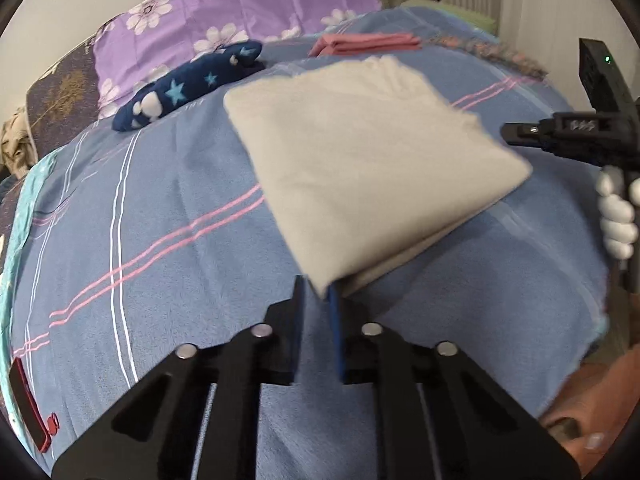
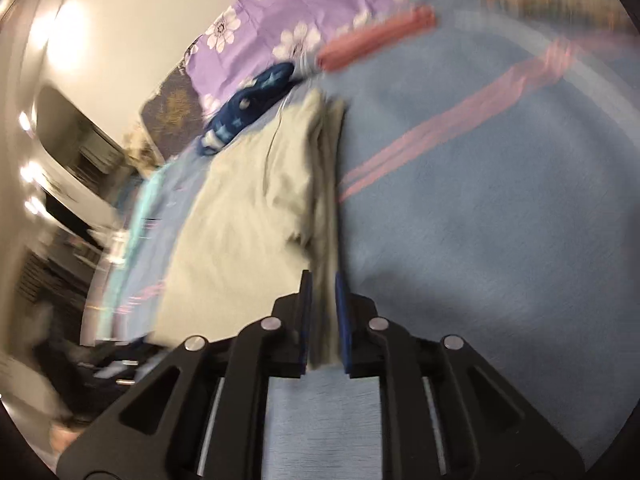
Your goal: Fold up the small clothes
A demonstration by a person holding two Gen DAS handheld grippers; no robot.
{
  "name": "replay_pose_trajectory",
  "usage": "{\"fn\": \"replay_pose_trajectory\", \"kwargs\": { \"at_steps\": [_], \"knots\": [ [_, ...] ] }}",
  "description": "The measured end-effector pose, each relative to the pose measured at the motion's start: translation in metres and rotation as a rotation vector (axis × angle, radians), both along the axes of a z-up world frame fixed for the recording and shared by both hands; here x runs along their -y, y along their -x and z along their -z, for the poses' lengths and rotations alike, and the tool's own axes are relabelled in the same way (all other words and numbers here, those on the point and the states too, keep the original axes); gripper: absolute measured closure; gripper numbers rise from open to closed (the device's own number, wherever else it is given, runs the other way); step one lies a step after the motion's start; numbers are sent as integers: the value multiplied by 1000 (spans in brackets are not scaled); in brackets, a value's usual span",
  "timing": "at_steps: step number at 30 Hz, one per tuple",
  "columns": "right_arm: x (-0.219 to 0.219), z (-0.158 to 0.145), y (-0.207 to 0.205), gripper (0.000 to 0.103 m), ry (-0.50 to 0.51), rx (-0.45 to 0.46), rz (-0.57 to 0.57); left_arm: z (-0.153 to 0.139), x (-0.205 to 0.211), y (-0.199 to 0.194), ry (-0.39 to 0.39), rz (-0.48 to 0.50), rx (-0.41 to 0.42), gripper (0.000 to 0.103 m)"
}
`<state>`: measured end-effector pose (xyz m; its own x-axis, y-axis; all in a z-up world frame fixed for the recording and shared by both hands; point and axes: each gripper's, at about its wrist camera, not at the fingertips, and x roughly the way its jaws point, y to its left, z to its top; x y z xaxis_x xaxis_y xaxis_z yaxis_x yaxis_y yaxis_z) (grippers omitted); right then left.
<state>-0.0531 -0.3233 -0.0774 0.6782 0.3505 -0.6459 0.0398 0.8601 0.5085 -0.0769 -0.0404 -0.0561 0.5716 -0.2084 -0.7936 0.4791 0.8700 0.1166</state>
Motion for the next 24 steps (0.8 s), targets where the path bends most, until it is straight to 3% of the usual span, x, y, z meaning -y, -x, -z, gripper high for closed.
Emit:
{"fn": "replay_pose_trajectory", "kwargs": {
  "at_steps": [1, 5, 8, 12, 17, 24],
  "knots": [
    [-2, -8, 4, 89, 49, 34, -1, -12, -1, 2, 32, 14, 23, 91],
    [-17, -30, 12, 64, 154, 181, -26, -32, 2, -2, 106, 34, 78, 91],
    [-35, -32, 6, 64, 234, 191, -75, -21, 14, -15, 98, 35, 66, 91],
    [-41, -29, -4, 74, 193, 168, -90, -1, 27, -28, 96, 53, 4, 91],
    [-51, -29, -7, 75, 188, 156, -117, 20, 25, -39, 119, 28, -74, 88],
    [-72, -18, -16, 75, 220, 117, -167, 27, 22, -37, 140, 22, -77, 86]
  ]
}}
